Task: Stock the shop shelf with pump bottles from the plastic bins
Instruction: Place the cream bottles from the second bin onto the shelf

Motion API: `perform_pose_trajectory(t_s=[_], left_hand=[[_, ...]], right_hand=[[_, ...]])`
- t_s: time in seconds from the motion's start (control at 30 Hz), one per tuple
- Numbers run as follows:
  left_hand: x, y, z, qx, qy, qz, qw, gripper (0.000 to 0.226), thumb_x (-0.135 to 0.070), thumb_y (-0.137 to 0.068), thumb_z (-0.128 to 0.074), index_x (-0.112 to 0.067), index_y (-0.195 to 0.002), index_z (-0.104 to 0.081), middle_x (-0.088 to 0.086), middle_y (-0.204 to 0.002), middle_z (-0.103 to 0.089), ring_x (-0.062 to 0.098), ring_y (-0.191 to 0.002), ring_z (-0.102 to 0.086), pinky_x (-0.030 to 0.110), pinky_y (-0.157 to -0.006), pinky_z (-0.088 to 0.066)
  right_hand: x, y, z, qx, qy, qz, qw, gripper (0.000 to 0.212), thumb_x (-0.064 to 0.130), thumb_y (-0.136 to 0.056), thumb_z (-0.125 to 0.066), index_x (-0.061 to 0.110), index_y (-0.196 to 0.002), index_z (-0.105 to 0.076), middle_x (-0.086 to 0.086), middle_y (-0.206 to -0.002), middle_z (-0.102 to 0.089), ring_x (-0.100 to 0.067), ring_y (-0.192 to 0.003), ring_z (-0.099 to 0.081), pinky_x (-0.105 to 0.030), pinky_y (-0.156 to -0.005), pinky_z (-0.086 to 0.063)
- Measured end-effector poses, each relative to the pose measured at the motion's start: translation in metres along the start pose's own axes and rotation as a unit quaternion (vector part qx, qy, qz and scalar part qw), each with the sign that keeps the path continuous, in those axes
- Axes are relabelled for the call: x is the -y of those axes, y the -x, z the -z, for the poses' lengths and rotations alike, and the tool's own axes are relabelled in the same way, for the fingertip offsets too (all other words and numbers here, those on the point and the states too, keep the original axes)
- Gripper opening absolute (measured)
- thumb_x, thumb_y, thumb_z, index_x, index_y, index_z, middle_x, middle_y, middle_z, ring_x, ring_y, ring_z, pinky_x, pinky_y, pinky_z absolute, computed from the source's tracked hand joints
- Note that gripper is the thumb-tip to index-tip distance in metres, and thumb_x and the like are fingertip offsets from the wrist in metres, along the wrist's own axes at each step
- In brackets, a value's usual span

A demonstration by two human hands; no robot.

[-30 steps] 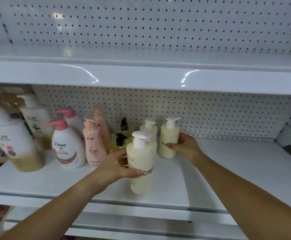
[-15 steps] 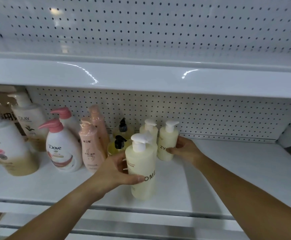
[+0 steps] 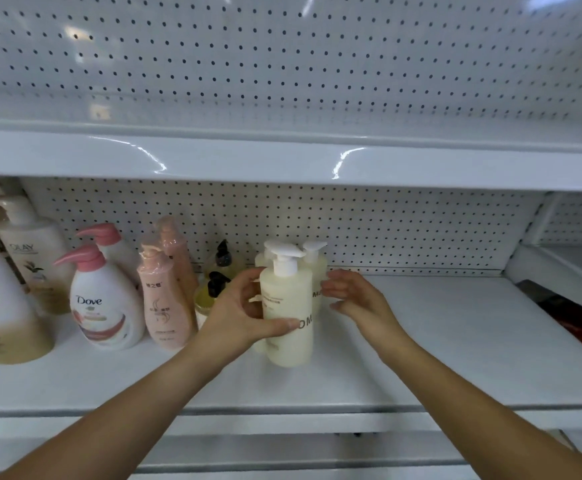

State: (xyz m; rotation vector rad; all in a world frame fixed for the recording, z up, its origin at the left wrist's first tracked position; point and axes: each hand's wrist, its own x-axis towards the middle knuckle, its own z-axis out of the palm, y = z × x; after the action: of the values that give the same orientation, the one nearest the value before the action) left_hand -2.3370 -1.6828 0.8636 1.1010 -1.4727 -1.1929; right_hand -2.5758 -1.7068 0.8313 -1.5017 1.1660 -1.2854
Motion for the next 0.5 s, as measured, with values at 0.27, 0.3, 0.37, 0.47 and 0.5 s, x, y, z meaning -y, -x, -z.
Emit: perform_pose_trajectory(t_s=[0.27, 0.3, 0.37, 0.47, 0.5], left_hand=[[-0.008, -0.003, -0.015, 0.088, 0.032, -0.016, 0.995, 0.073, 0.005, -0.066, -0.086, -0.017, -0.129, -0.058, 0.004, -0.113, -0.074, 0.02, -0.106, -0.07, 0.032, -0.088, -0.058], [-0.009, -0.002, -0.015, 0.1, 0.03, -0.019, 0.994, 0.071, 0.006, -0.067, -0.085, -0.018, -0.129, -0.059, 0.003, -0.114, -0.073, 0.019, -0.107, -0.069, 0.031, -0.088, -0.057], [-0.012, -0.001, -0.015, 0.121, 0.012, -0.029, 0.992, 0.069, 0.002, -0.068, -0.086, -0.021, -0.127, -0.061, -0.001, -0.116, -0.073, 0.016, -0.111, -0.068, 0.029, -0.091, -0.056], [-0.017, -0.002, -0.017, 0.133, -0.013, -0.058, 0.989, 0.065, -0.007, -0.068, -0.089, -0.029, -0.124, -0.064, -0.008, -0.118, -0.072, 0.01, -0.114, -0.066, 0.027, -0.095, -0.053], [-0.018, -0.003, -0.017, 0.112, -0.025, -0.082, 0.99, 0.064, -0.013, -0.067, -0.09, -0.033, -0.122, -0.064, -0.01, -0.117, -0.072, 0.009, -0.113, -0.066, 0.027, -0.095, -0.054]], right_hand=[[0.021, 0.051, -0.018, 0.128, -0.009, -0.045, 0.991, 0.071, -0.002, -0.079, -0.079, 0.019, -0.14, -0.047, -0.002, -0.13, -0.065, -0.021, -0.119, -0.063, -0.041, -0.099, -0.053], [0.022, 0.052, -0.017, 0.119, -0.002, -0.044, 0.992, 0.071, 0.0, -0.078, -0.081, 0.02, -0.138, -0.05, 0.0, -0.128, -0.067, -0.02, -0.118, -0.064, -0.041, -0.098, -0.054], [0.023, 0.051, -0.016, 0.103, 0.021, -0.036, 0.994, 0.07, 0.003, -0.074, -0.085, 0.023, -0.134, -0.054, 0.004, -0.124, -0.069, -0.016, -0.115, -0.065, -0.037, -0.097, -0.054], [0.02, 0.049, -0.017, 0.069, 0.042, -0.027, 0.996, 0.067, 0.006, -0.069, -0.089, 0.024, -0.126, -0.059, 0.006, -0.117, -0.071, -0.013, -0.11, -0.067, -0.033, -0.093, -0.056], [0.018, 0.048, -0.017, 0.055, 0.04, -0.028, 0.997, 0.067, 0.007, -0.068, -0.089, 0.024, -0.125, -0.059, 0.007, -0.115, -0.072, -0.012, -0.108, -0.068, -0.031, -0.091, -0.056]])
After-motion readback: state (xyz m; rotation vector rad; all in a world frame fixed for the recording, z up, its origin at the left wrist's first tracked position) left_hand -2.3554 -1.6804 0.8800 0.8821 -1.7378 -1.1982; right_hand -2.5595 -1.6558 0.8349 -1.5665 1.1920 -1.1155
